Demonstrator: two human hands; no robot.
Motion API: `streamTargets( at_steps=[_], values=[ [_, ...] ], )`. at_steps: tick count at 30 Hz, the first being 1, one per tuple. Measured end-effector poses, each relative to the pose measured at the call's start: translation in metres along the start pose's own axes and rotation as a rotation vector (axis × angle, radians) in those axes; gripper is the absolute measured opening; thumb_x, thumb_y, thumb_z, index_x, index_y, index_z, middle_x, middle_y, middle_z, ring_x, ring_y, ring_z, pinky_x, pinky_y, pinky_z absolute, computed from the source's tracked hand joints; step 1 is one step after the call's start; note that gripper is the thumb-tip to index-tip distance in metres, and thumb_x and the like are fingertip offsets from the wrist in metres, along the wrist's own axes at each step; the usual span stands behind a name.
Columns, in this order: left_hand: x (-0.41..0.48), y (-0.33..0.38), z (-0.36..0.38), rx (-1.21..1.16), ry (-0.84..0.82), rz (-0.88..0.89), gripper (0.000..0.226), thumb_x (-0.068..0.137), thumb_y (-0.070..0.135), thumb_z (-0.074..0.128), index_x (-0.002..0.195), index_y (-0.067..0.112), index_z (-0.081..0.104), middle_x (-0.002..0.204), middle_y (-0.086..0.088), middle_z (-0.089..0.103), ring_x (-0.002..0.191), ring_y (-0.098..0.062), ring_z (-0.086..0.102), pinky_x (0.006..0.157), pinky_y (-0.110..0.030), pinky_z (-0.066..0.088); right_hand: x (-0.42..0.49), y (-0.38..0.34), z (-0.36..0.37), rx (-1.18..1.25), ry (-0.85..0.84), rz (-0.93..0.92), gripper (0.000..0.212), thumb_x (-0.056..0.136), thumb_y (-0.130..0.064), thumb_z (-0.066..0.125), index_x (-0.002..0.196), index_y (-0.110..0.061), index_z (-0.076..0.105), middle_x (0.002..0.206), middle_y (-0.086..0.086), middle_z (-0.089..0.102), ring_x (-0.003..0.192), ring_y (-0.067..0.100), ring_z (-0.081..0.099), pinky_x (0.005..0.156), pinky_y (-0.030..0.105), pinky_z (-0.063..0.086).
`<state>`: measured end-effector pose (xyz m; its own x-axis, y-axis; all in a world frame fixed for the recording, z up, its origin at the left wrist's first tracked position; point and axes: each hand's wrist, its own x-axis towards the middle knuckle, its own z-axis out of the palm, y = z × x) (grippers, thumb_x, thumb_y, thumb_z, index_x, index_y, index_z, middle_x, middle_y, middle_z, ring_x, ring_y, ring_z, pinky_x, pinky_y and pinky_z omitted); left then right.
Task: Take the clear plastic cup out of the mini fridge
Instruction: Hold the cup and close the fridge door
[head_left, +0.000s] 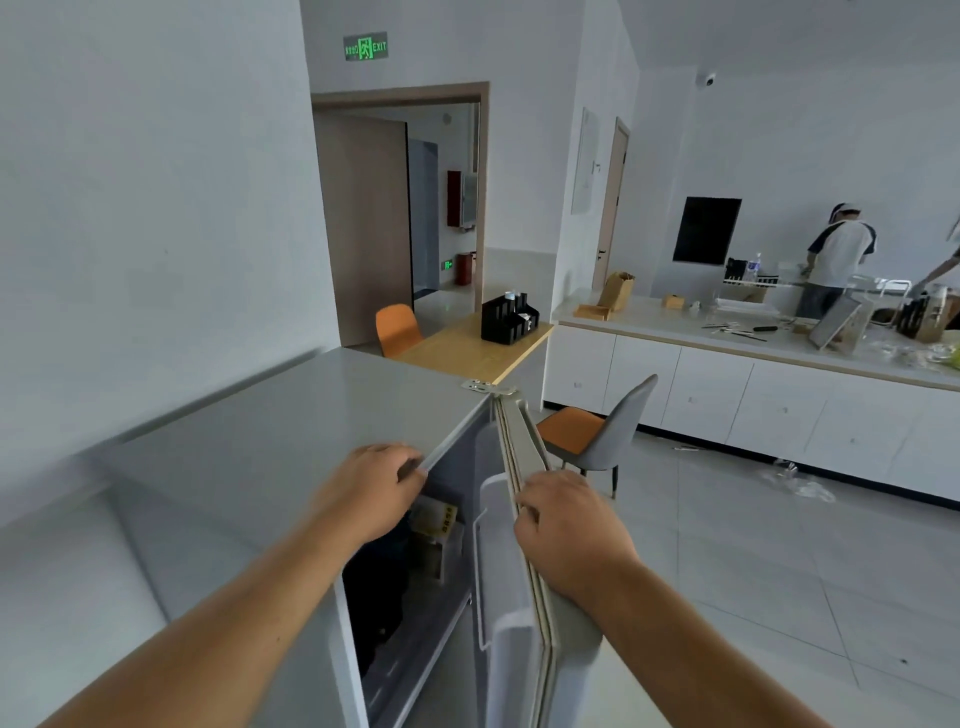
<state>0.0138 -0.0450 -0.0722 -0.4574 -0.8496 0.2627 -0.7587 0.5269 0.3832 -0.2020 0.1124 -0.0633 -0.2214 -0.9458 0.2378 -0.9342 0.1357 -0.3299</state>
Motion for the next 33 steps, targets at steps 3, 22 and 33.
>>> streamTargets(
  at_steps=[3, 22, 33],
  values=[
    [0.001, -0.002, 0.0, 0.033, -0.005, 0.019, 0.054, 0.094, 0.065, 0.047, 0.132, 0.031, 0.065, 0.133, 0.008, 0.068, 0.122, -0.02, 0.058, 0.097, -0.037, 0.049, 0.002, -0.012, 0.011, 0.063, 0.009, -0.038, 0.036, 0.096, -0.034, 0.043, 0.11, -0.019, 0.073, 0.115, -0.007, 0.061, 0.112, 0.013, 0.055, 0.095, 0.031, 0.049],
    [-0.002, 0.005, -0.003, -0.071, 0.0, -0.061, 0.076, 0.087, 0.079, 0.032, 0.14, 0.032, 0.059, 0.139, 0.005, 0.065, 0.132, -0.017, 0.052, 0.103, -0.038, 0.044, 0.041, -0.091, 0.065, 0.19, -0.049, 0.032, 0.095, 0.085, -0.049, 0.043, 0.165, -0.028, -0.003, 0.175, 0.005, 0.007, 0.161, 0.025, 0.0, 0.13, 0.044, -0.001],
    [0.005, 0.002, -0.012, -0.145, 0.001, -0.119, 0.034, 0.101, 0.043, 0.046, 0.126, 0.033, 0.067, 0.117, 0.0, 0.074, 0.105, -0.021, 0.066, 0.088, -0.04, 0.055, 0.066, -0.109, 0.084, 0.17, -0.103, 0.017, 0.097, 0.082, -0.042, 0.037, 0.165, -0.029, -0.011, 0.177, -0.001, 0.0, 0.161, 0.025, -0.011, 0.127, 0.051, -0.014]
  ],
)
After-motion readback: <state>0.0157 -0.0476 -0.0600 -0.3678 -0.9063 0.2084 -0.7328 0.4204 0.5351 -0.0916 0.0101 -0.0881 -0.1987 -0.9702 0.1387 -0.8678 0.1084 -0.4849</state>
